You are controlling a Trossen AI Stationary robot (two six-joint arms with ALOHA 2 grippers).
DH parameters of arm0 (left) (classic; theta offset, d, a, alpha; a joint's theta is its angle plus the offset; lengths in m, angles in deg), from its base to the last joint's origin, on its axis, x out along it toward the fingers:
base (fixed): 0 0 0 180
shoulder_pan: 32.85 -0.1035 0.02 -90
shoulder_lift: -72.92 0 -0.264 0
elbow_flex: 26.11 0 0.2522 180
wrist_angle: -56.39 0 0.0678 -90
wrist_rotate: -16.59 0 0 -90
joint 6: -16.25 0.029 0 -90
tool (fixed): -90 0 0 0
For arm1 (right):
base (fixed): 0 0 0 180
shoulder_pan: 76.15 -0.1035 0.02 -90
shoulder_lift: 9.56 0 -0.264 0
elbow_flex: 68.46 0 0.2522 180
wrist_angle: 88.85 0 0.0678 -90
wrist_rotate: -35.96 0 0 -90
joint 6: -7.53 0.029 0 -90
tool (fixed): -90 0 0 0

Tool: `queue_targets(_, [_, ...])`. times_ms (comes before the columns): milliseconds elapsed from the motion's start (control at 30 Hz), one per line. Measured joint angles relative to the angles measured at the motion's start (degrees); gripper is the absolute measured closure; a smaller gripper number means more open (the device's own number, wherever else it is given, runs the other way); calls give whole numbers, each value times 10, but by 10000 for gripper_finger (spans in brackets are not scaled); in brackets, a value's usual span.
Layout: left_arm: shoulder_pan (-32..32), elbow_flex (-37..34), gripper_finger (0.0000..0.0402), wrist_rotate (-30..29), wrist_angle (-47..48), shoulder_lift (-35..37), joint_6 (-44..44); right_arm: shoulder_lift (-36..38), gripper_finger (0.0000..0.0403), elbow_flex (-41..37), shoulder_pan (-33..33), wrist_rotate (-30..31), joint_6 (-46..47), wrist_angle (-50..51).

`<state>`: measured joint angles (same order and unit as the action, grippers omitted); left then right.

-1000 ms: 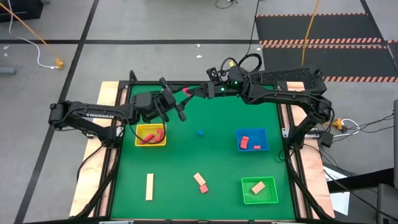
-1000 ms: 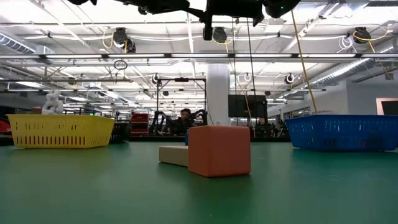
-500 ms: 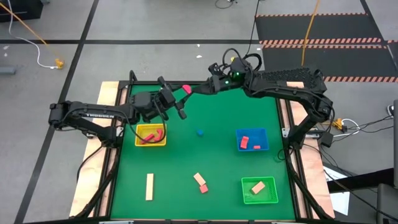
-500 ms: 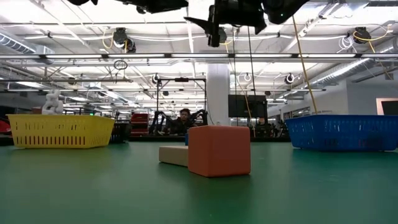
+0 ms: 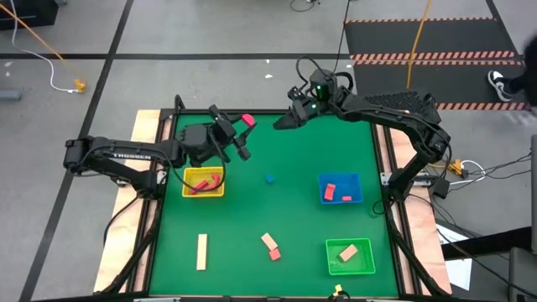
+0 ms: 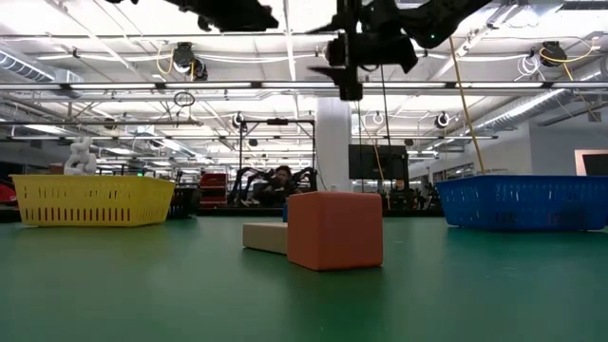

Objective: Sort & place blocks by color
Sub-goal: Put the red block into the yellow bin

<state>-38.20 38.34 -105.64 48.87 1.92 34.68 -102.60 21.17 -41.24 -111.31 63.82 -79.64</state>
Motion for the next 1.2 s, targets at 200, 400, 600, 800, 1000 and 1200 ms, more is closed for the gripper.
queue_targets(200, [19, 0, 231, 1, 198, 33, -185, 0, 144, 0, 6, 54, -161, 166])
queue_targets(400, [59, 0, 231, 9, 383, 63, -359, 0, 144, 0, -14, 159, -286, 268])
queue_targets(600, [106, 0, 231, 9, 485, 79, -481, 0, 145, -22, -42, 201, -315, 260])
queue_targets(800, [142, 0, 231, 18, 552, 85, -559, 0, 145, -76, -65, 200, -301, 173])
queue_targets(1000, [165, 0, 231, 47, 611, 84, -629, 0, 145, -124, -78, 200, -249, 68])
queue_targets(1200, [179, 0, 231, 71, 689, 84, -705, 0, 145, -143, -94, 200, -240, 19])
